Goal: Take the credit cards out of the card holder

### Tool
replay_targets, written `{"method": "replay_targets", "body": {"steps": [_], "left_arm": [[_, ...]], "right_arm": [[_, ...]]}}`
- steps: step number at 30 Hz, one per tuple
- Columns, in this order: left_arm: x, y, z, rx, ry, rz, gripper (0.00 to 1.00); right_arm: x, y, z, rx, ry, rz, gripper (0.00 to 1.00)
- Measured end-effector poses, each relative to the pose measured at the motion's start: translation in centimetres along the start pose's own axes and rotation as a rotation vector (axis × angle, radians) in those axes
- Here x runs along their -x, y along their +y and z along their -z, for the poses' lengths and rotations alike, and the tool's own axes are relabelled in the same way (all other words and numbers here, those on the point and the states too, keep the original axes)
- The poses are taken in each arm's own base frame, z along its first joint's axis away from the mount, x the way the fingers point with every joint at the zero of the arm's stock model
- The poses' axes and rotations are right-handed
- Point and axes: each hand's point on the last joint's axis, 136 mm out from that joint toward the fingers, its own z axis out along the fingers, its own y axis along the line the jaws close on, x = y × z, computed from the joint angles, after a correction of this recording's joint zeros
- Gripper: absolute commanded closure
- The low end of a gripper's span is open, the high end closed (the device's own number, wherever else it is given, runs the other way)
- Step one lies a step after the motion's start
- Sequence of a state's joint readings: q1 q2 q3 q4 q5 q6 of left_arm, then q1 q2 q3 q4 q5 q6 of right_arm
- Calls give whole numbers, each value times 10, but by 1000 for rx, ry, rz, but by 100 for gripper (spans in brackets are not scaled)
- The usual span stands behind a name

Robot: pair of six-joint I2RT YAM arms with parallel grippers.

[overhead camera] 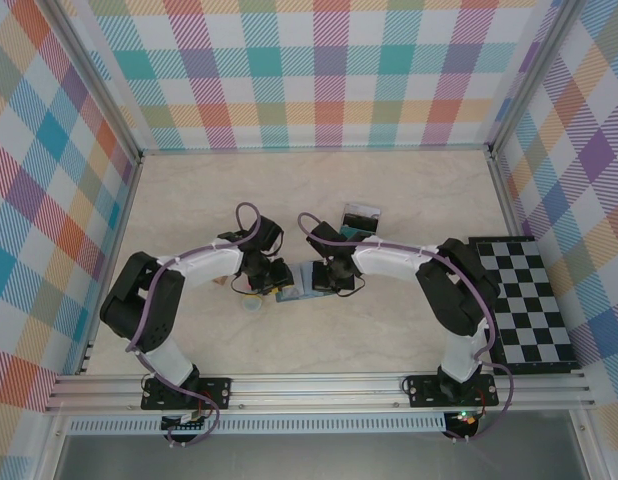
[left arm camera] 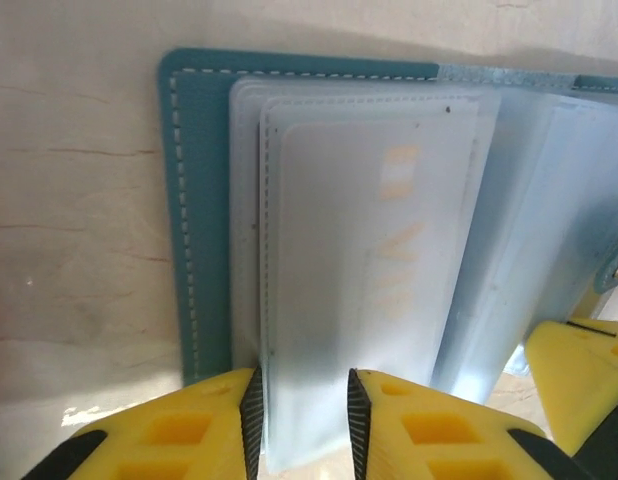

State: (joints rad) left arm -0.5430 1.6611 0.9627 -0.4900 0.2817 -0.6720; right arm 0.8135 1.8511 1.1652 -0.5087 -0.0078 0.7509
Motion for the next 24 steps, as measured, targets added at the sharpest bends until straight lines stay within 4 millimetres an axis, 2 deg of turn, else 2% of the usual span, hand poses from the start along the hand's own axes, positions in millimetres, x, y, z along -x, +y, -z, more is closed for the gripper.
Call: {"method": "replay_targets", "body": {"steps": [5,10,16,24], "left_arm": [[4,-2,9,8,-26,-15,71],[3,-4,9,-4,-18,-16,72],[1,-2,5,4,-5,-14,65],[0,-1,0,8,11,-10,66]], "right_arm": [[0,-1,0,-5,-2,0,100],[0,-1,-1,-7,1,-1,100],[0,-1,-1,-8,1,-1,100],[0,-1,-1,-8,2,-1,100]]}}
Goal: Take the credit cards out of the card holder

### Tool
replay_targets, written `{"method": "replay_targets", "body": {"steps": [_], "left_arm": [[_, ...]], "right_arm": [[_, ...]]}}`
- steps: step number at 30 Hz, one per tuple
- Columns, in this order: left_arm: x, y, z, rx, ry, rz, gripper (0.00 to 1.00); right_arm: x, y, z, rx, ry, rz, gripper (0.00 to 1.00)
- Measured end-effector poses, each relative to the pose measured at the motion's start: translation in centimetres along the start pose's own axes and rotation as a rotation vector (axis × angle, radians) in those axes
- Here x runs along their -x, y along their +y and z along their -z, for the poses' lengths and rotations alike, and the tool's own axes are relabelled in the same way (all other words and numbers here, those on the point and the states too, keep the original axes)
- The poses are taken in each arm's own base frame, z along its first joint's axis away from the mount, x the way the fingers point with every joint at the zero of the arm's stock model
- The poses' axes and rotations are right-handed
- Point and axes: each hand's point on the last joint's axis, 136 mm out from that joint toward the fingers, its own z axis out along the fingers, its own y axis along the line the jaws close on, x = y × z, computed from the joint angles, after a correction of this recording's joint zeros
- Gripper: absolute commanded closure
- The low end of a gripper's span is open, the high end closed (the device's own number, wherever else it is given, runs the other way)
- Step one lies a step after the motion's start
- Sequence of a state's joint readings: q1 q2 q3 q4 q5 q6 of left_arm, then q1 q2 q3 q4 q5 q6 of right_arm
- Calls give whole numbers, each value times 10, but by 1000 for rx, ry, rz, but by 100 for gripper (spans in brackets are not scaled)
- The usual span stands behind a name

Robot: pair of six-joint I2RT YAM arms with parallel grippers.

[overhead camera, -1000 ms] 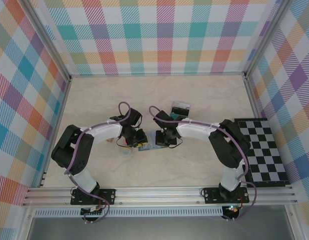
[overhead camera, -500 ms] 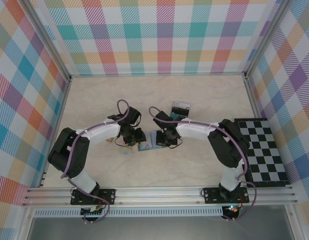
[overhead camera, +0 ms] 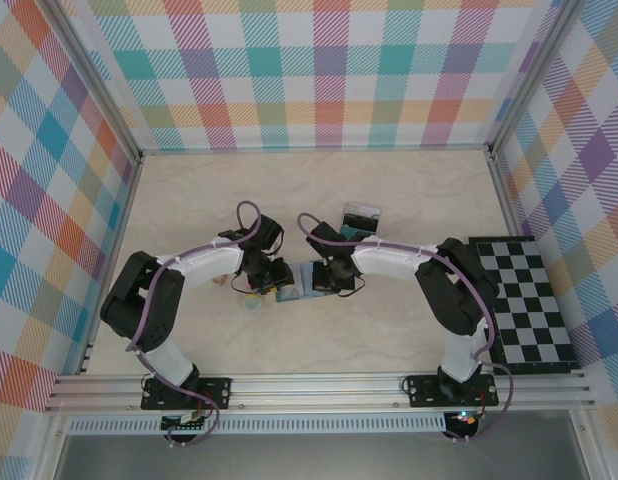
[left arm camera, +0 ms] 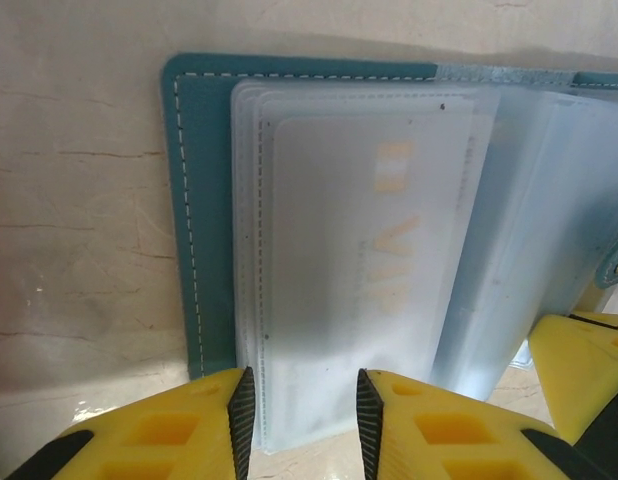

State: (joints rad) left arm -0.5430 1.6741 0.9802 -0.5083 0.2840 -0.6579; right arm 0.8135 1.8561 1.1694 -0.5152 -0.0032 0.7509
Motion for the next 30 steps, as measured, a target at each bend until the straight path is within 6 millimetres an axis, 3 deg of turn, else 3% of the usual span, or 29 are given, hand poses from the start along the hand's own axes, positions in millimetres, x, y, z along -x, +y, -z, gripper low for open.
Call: {"method": "replay_targets", "body": {"steps": [7,14,30], "left_arm": [[0,-4,-1,-18,2,-3,70],[1,-3,-1,-13,1,-2,65],[2,0,-5,0,5,1,64]], "right_arm": [[0,0,0,-1,1,0,100],[0,0,0,0,0,0,100],[0,0,0,-1,0,0,100]]}}
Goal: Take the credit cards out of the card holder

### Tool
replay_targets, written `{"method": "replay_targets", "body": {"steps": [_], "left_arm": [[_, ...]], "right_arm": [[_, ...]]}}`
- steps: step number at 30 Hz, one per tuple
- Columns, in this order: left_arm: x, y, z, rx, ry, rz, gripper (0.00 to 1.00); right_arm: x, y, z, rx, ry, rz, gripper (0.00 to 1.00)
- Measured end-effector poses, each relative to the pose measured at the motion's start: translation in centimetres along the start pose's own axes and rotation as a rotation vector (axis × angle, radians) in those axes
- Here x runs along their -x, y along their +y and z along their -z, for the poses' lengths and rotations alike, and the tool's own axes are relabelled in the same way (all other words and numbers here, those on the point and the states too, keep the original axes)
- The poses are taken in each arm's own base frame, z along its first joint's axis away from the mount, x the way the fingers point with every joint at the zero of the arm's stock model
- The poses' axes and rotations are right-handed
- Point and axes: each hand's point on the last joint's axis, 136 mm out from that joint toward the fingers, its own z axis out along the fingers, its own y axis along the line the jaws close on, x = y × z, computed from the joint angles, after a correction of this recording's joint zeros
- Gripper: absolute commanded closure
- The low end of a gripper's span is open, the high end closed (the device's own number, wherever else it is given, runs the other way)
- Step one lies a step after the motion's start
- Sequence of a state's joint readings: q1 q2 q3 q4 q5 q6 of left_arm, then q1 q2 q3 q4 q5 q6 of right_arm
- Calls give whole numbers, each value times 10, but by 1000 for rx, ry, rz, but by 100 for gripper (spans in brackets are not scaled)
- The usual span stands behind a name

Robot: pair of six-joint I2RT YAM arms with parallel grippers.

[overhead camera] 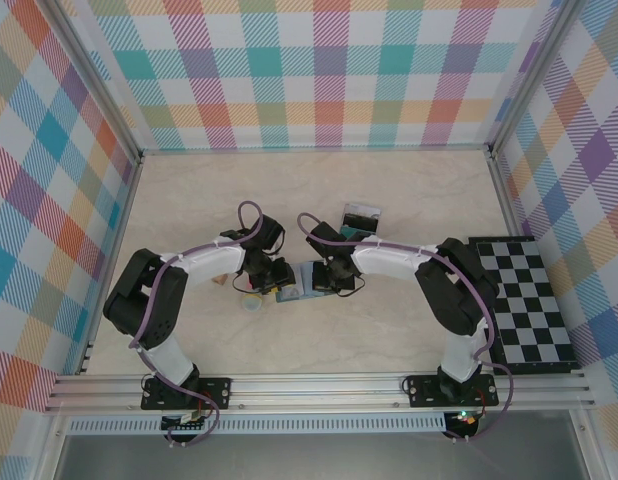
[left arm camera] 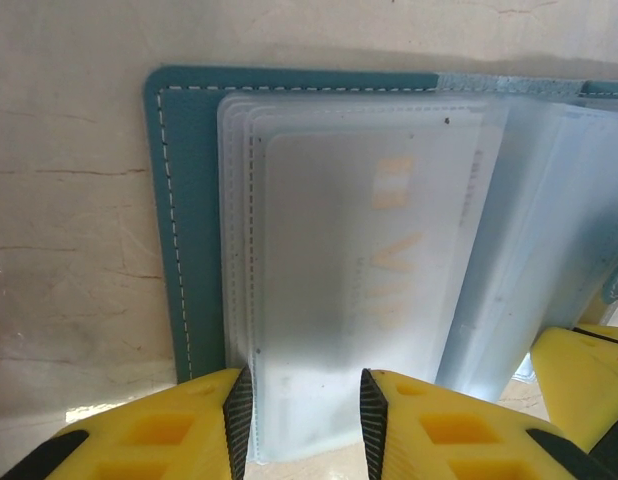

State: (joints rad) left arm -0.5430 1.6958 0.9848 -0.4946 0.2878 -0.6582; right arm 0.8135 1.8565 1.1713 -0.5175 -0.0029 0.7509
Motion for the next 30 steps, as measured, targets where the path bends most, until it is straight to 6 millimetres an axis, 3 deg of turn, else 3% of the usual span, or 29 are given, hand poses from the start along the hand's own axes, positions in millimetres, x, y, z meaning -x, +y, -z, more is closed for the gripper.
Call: {"method": "replay_targets", "body": {"steps": [25,30], "left_arm": [[-6,-17,2,-89,46,-12,69],[-4,-37,14,-179,27,-43,69]], "right_arm": [[0,-3,0,-16,-4,-1,100],[0,-3,0,-16,-4,-1,100]]}}
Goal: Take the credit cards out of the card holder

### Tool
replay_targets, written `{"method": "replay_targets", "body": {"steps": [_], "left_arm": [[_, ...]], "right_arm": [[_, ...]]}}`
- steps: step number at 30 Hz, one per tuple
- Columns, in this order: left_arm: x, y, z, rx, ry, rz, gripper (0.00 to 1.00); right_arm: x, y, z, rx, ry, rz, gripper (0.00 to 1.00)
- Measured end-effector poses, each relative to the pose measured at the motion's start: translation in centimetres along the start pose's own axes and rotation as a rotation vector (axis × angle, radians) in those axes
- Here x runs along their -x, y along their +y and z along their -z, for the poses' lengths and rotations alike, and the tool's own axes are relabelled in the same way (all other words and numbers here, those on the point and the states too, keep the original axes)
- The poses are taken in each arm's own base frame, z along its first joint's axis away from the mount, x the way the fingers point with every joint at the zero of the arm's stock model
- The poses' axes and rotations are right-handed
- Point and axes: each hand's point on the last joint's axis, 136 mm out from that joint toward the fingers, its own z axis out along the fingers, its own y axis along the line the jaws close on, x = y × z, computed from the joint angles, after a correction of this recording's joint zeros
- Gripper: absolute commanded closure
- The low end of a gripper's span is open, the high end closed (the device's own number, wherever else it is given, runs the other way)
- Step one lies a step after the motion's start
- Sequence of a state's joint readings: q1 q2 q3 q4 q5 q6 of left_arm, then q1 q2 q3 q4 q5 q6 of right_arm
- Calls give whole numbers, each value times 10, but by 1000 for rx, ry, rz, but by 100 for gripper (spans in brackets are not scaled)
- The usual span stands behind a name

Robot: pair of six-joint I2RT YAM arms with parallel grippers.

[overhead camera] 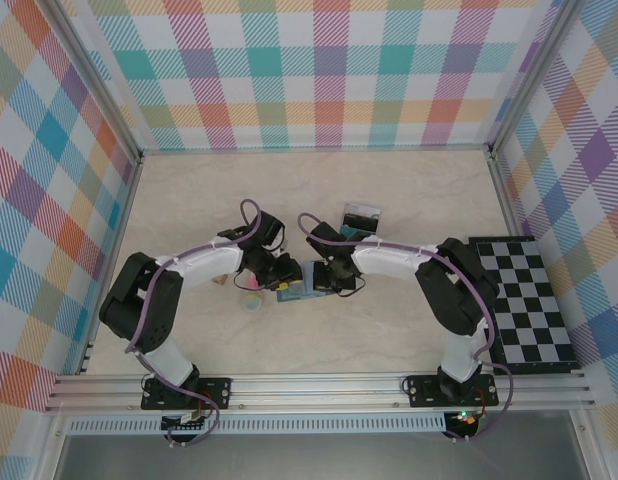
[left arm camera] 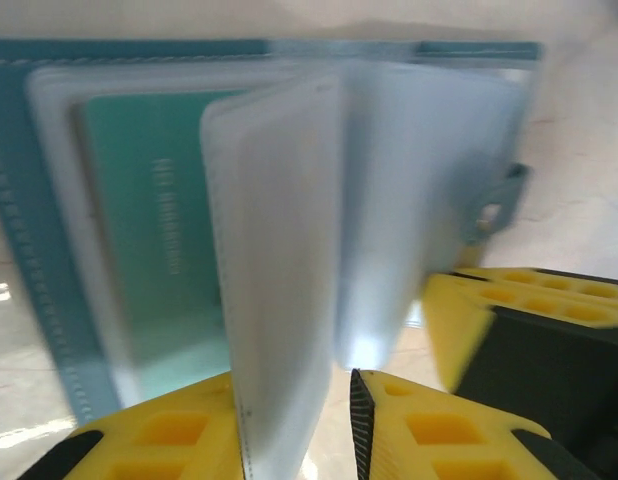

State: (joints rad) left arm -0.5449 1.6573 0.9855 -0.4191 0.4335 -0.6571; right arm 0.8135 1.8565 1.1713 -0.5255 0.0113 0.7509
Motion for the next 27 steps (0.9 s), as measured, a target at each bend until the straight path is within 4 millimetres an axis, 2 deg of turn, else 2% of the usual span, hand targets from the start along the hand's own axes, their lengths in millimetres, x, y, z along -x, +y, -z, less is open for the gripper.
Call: {"method": "replay_targets", "body": {"steps": [5,15,17,24,27], "left_arm": [[3,-16,8,-65,-22,-34,69],[3,-29,8,-134,-15,-50,69],[5,-34,7,-160,-17,-54,69],[11,-38,-7,-186,0,-21,67],[14,-40,-11,-200,0,2,66]], "right_arm": [[0,0,0,0,0,0,100],[0,-3,5,2,-24,-5,99],[-1,-7,13,4,-48,-14,96],[8,-19,58,19,-206,-56,83],[9,-25,68,22,-255,-74,77]]}}
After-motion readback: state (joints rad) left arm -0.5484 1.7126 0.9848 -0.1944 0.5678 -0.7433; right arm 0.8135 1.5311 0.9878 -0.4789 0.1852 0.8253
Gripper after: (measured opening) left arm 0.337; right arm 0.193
